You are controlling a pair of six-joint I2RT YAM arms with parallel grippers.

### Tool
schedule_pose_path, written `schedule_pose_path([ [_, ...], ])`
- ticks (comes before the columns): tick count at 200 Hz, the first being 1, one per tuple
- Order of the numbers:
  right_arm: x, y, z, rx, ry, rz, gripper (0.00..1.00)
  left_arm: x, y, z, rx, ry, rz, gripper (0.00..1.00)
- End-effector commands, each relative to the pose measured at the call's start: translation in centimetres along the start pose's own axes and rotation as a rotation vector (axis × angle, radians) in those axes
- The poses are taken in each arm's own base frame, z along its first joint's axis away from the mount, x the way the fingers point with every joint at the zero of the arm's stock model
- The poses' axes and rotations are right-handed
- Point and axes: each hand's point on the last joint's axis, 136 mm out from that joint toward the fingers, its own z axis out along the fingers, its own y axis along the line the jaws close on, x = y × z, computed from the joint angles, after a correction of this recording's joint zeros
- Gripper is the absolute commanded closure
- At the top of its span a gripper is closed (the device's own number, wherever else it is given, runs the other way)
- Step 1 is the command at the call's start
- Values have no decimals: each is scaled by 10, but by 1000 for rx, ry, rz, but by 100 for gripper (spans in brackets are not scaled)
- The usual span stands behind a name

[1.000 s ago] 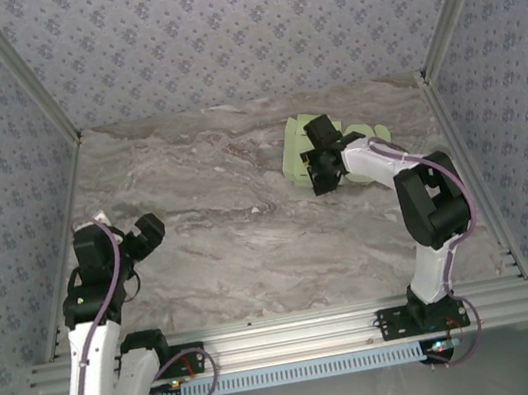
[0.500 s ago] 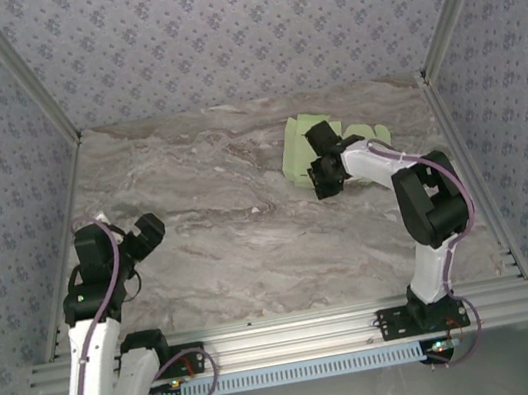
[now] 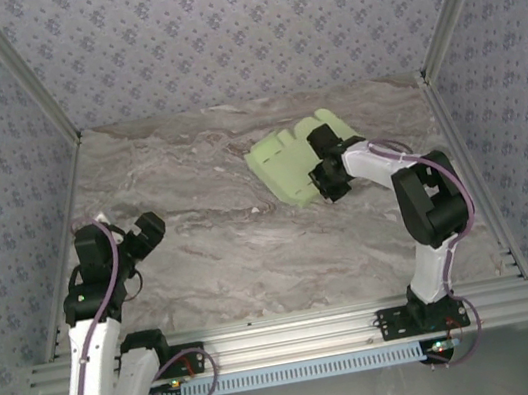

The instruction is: Fold the paper box

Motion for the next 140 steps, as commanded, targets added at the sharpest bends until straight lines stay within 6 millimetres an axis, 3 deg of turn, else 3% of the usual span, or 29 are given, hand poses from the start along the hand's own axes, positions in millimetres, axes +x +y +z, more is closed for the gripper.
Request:
schedule_pose_path([
  [1, 14, 7, -17, -12, -9, -326, 94, 3, -3, 1, 23, 13, -7, 1],
  [49, 57, 11, -23, -72, 20, -1006, 100, 18, -5, 13, 87, 50, -32, 1],
  [76, 78, 11, -21, -102, 25, -1271, 100, 32, -18, 26, 172, 92, -40, 1],
  [118, 85, 17, -16, -153, 43, -1388, 96, 60, -27, 48, 213, 192, 6, 1],
  [140, 77, 19, -15, -137, 27, -1379, 96, 79, -35, 54, 253, 221, 38, 1],
])
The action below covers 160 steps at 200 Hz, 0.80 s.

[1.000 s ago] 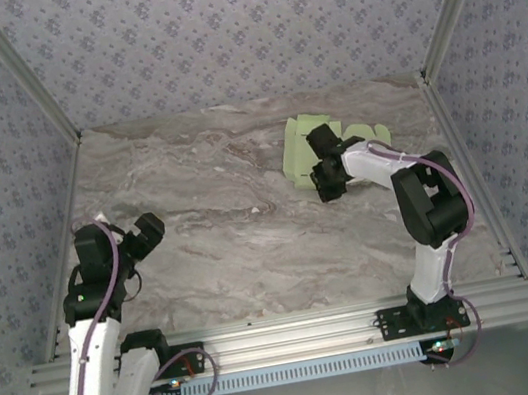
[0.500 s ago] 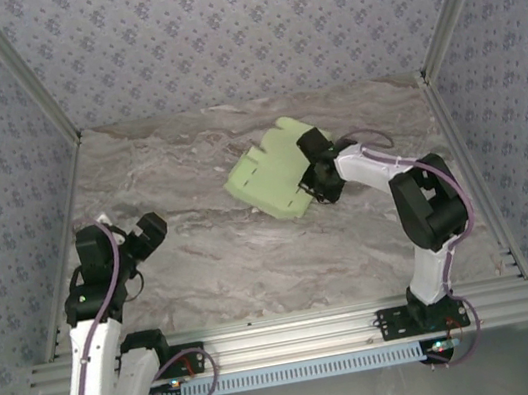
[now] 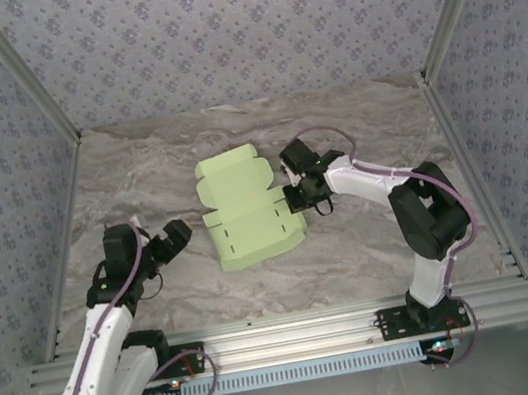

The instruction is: Fold the paper box

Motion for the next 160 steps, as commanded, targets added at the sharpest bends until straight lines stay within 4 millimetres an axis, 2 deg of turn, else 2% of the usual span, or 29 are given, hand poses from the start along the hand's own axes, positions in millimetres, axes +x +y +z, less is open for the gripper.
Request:
schedule_pose_path([
  [1, -3, -6, 2, 5, -3, -73, 95, 4, -23, 7, 103, -10, 42, 1],
  [40, -5, 1, 4, -55, 3, -58, 93, 30, -29, 30, 136, 44, 91, 1],
  [83, -2, 5, 8, -77, 20, -32, 93, 37, -32, 68, 23, 136, 168, 1],
  [101, -2, 3, 7, -69, 20, -29, 94, 43, -29, 81, -43, 166, 210, 4],
  [113, 1, 1, 6, -66, 19, -25, 94, 44, -19, 87, -119, 176, 226, 12],
  [134, -2, -1, 2, -64, 5, -23, 90, 46, -20, 90, -165, 181, 273, 29],
  [137, 9, -6, 7, -52, 31, -20, 90, 46, -22, 91, -159, 178, 275, 31],
  [141, 10, -8, 8, -46, 32, -18, 90, 47, -24, 91, -149, 176, 276, 34],
  [160, 10, -16, 5, -34, 9, 10, 90, 47, -28, 90, -124, 164, 273, 38],
])
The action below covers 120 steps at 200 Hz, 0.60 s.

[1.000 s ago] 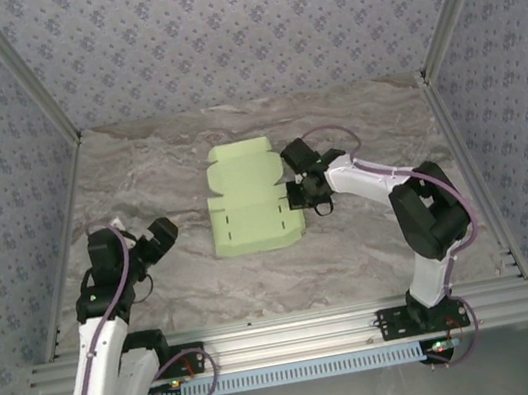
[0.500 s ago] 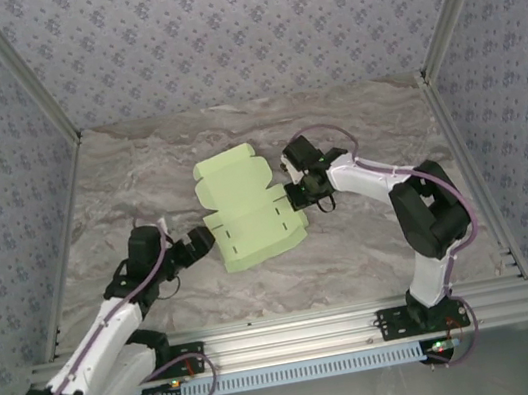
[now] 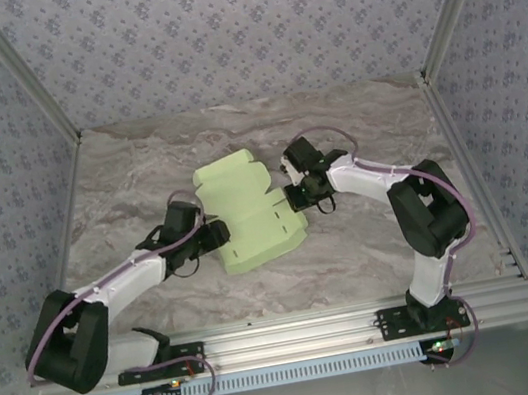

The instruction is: Fold the paper box

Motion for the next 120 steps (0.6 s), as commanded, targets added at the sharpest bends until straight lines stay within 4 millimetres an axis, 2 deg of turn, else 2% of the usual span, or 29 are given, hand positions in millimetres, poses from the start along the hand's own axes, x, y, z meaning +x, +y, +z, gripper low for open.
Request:
schedule_pose_path([
  [1, 9, -13, -3, 19, 1, 34, 90, -7, -1, -4, -17, -37, 16, 38],
  [10, 8, -13, -5, 8, -10, 41, 90, -7, 0, -7, -22, -37, 13, 32],
  [31, 1, -14, -11, 62, -18, -45, 93, -12, -2, -24, -26, -56, 26, 1],
  [40, -2, -18, -14, 140, -21, -110, 98, -19, -4, -39, -29, -87, 59, 1],
  [45, -14, -16, -23, 190, -50, -149, 100, -26, -7, -50, -26, -114, 82, 1],
  [63, -29, -11, -33, 321, -113, -358, 100, -56, -17, -98, -26, -248, 173, 1],
  [86, -46, 7, -38, 342, -173, -602, 100, -92, -29, -156, 16, -414, 239, 1],
  [103, -59, 13, -44, 389, -216, -757, 100, -109, -31, -173, 57, -449, 258, 1],
  [120, -61, 23, -44, 380, -222, -975, 100, -120, -28, -174, 63, -406, 256, 1],
])
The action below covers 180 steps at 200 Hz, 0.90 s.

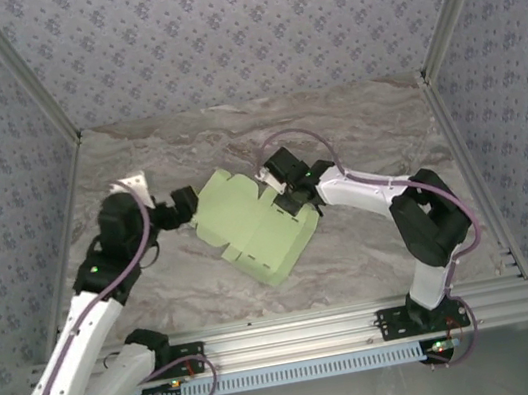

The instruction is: Fold the paper box

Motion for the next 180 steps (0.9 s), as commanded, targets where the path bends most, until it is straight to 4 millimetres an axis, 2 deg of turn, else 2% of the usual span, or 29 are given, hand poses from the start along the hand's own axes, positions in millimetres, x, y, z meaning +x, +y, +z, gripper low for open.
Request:
schedule_pose_path([
  [1, -27, -17, -16, 91, -98, -360, 100, 7, 8, 7, 8, 114, 75, 1],
  [23, -27, 3, -19, -23, -116, -565, 100, 19, 17, 31, 9, 204, 47, 1],
  [41, -26, 27, -22, -143, -165, -704, 100, 50, 22, 59, 42, 305, -34, 1],
  [50, -32, 29, -19, -118, -204, -749, 97, 67, 22, 70, 66, 362, -69, 1],
  [62, -46, 22, -16, -43, -238, -750, 89, 82, 20, 78, 98, 398, -112, 1],
  [66, -49, 20, -16, -31, -242, -746, 80, 84, 19, 79, 111, 396, -121, 1],
  [67, -49, 20, -17, -30, -243, -745, 73, 85, 19, 80, 113, 397, -123, 1],
  [68, -50, 19, -17, -27, -245, -744, 63, 86, 18, 80, 116, 396, -126, 1],
  [71, -52, 18, -17, -23, -245, -734, 22, 87, 18, 81, 121, 389, -131, 1],
  [72, -53, 17, -18, -22, -246, -730, 11, 87, 18, 82, 123, 386, -132, 1],
  [74, -54, 16, -19, -17, -249, -720, 3, 87, 18, 82, 127, 381, -134, 1],
  [77, -57, 13, -20, -9, -250, -695, 0, 87, 18, 83, 131, 372, -138, 1],
  [96, -73, 8, -47, -59, -328, -513, 2, 84, 10, 82, 186, 336, -141, 1],
  [117, -93, -6, -86, -95, -479, -172, 0, 74, -7, 82, 275, 307, -90, 1],
  [123, -85, -11, -89, -104, -488, -57, 0, 70, -13, 84, 293, 292, -64, 1],
  [130, -80, -25, -96, -118, -498, 111, 0, 65, -22, 87, 321, 269, -12, 1],
  [137, -71, -40, -100, -133, -494, 282, 0, 59, -33, 91, 345, 240, 59, 1],
  [147, -49, -59, -96, -164, -441, 559, 0, 55, -51, 95, 393, 208, 186, 1],
  [162, 1, -85, -81, -160, -288, 946, 0, 58, -87, 100, 509, 188, 415, 1],
  [170, 27, -92, -75, -170, -196, 1117, 0, 63, -104, 105, 576, 199, 540, 1],
  [180, 49, -89, -70, -234, -113, 1246, 0, 69, -118, 116, 639, 241, 633, 1],
])
